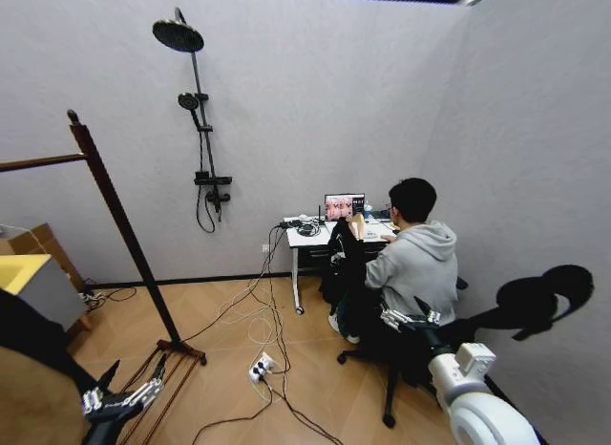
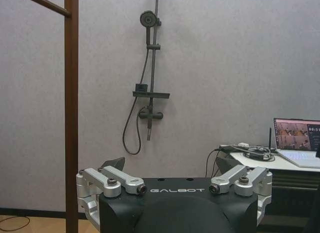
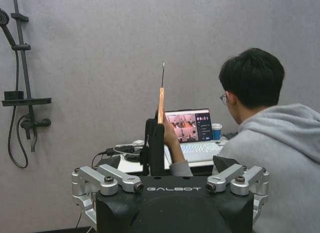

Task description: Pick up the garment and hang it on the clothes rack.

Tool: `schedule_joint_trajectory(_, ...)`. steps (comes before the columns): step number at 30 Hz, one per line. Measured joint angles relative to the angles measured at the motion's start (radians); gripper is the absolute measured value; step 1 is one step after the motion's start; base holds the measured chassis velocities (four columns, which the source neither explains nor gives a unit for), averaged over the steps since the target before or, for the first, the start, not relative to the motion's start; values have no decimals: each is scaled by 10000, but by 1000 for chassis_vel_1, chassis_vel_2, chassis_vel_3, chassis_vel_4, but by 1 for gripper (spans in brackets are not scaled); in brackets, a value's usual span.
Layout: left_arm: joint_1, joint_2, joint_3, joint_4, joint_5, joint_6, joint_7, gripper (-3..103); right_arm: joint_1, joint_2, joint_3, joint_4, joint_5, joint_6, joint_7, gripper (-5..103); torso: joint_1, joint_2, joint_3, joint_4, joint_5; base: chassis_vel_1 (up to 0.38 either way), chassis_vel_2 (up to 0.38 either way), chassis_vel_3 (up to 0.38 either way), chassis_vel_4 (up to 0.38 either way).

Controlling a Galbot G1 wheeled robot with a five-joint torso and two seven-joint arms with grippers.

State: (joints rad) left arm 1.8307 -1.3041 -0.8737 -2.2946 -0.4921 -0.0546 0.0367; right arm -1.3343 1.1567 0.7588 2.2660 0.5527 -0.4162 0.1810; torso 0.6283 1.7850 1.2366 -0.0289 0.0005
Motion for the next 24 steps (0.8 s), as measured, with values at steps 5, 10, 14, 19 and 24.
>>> schedule_joint_trajectory(5,4,-1,0,0,0,0,-7,100,2202,-1792,114,-1958,854,-38,-100,100,-12,3,-2,7,-7,-32,47,25,-11)
schedule_joint_trajectory(10,4,-1,-1,0,0,0,-6,100,3756,-2578,-377,-4038,1356,298,-981,100,-25,10,-5,3,-2,27,-55,-34,34)
schedule_joint_trajectory(14,2,-1,-1,0,0,0,-8,100,5821,-3009,-1412,-6437,1361,1307,-2997,100,-23,10,-4,-3,-3,25,-29,-29,12)
schedule_joint_trajectory(19,1,-1,-1,0,0,0,-5,100,7110,-3028,-2266,-7552,1539,1773,-3543,100,-10,4,-1,6,-5,0,0,0,0)
schedule_joint_trajectory(24,1,-1,-1,0,0,0,-7,100,8635,-2749,-3525,-8842,1404,1834,-3495,100,-8,3,-1,2,-3,0,0,0,0)
